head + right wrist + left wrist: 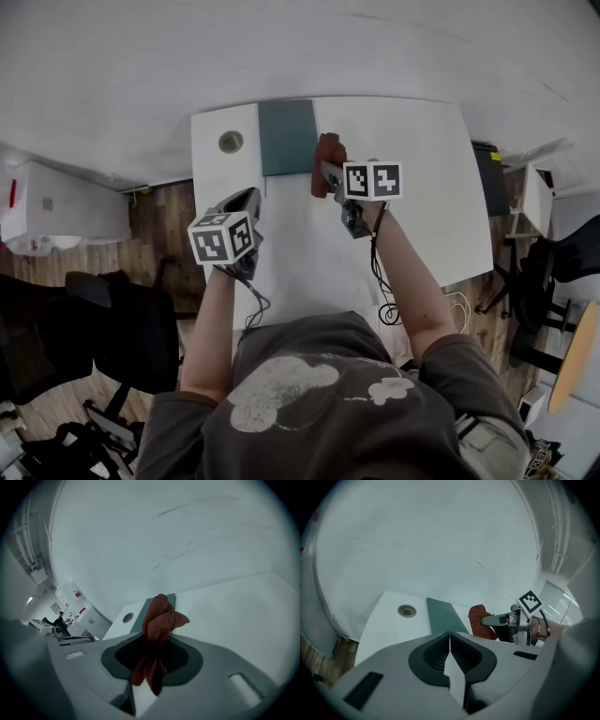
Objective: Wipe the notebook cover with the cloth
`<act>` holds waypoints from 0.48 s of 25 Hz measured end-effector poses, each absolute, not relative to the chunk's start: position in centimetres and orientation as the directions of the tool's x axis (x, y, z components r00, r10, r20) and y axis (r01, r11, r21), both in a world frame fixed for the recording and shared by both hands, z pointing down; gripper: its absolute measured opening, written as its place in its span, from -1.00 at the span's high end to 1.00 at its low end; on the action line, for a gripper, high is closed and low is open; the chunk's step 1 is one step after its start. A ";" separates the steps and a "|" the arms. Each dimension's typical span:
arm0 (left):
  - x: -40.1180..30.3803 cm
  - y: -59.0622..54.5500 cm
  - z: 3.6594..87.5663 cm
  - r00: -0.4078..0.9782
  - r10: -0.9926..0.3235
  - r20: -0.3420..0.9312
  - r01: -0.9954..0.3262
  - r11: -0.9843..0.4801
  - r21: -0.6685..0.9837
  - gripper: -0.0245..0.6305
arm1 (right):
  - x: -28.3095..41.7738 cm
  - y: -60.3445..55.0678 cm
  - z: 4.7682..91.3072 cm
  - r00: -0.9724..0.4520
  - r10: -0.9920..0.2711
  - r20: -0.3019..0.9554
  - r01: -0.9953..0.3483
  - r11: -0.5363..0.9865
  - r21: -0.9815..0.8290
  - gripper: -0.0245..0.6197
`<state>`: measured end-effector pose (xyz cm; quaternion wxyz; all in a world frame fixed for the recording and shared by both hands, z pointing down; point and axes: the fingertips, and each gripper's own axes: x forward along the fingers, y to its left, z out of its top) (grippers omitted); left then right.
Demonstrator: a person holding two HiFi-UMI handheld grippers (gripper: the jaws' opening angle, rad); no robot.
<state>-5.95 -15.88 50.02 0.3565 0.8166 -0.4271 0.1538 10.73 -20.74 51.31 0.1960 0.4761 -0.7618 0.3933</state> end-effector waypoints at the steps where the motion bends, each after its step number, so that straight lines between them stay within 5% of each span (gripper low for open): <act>1: -6.2 -15.6 49.6 0.594 -0.595 0.542 -0.802 -0.388 0.454 0.93 | 10.5 -20.2 51.0 -0.470 -0.579 0.666 -0.878 0.231 -0.419 0.59; 12: -9.6 -11.1 46.6 0.669 -0.591 0.451 -0.741 -0.481 0.469 0.93 | 6.4 -13.8 48.1 -0.467 -0.649 0.601 -0.867 0.202 -0.455 0.59</act>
